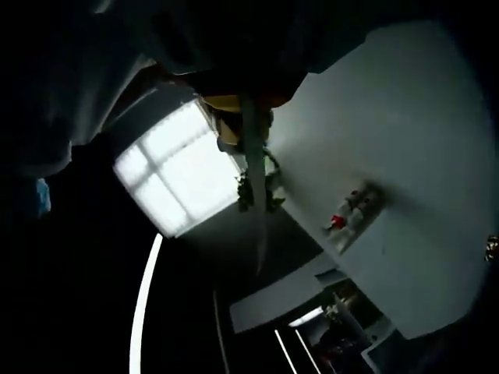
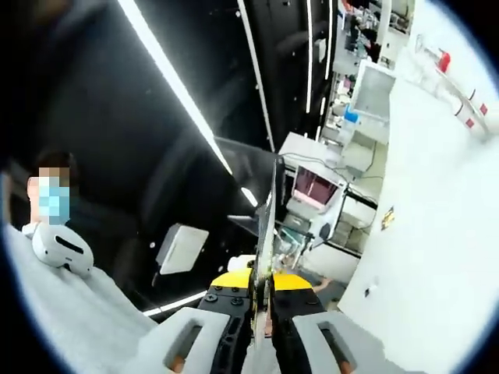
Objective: Arrange the skincare products in the storage area until every visible bottle or jar stands upright without overlapping.
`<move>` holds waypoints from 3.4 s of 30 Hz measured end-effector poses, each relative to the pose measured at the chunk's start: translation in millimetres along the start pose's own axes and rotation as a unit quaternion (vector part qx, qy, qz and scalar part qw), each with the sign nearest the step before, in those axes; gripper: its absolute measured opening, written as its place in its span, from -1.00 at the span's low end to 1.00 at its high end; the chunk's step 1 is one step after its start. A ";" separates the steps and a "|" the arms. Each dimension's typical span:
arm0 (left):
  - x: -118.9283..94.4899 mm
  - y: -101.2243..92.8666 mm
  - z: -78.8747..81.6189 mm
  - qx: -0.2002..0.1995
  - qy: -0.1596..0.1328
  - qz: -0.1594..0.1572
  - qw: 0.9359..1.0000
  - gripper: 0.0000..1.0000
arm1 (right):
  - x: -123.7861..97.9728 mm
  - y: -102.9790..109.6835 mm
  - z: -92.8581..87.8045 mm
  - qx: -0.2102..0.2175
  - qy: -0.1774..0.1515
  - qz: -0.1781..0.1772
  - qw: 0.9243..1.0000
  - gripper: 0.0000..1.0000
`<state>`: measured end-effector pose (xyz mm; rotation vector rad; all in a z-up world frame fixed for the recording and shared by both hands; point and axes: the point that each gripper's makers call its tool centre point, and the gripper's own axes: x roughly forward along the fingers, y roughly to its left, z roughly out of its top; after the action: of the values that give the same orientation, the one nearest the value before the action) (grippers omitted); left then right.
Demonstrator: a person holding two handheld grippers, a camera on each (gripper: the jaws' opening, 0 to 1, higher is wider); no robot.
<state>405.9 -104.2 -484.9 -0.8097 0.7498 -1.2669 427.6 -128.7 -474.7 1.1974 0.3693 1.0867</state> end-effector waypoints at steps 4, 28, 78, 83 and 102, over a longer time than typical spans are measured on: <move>1.6 -2.3 -2.0 -0.004 0.003 -0.007 1.000 -1.00 | -2.6 4.9 -2.2 -0.009 0.016 0.009 1.000 -1.00; -5.4 3.8 -1.8 -0.021 -0.028 0.005 0.999 -0.99 | -3.0 -1.5 -6.3 0.056 0.002 0.027 0.998 -1.00; -28.4 97.1 87.0 -0.015 -0.062 0.149 0.987 -1.00 | -45.8 -94.2 1.1 -0.157 0.187 -0.226 0.943 0.39; -26.4 114.2 90.1 -0.023 -0.039 0.155 0.987 -1.00 | -47.2 -99.4 0.2 -0.148 0.184 -0.233 0.943 0.38; 6.9 184.1 125.0 -0.052 0.050 0.172 0.983 -1.00 | -88.4 -111.2 5.0 -0.124 0.143 -0.287 0.939 0.36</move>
<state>606.8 -77.2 -576.9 -0.6689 0.9966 -0.9690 442.0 -200.9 -596.3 0.6403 0.7319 0.7606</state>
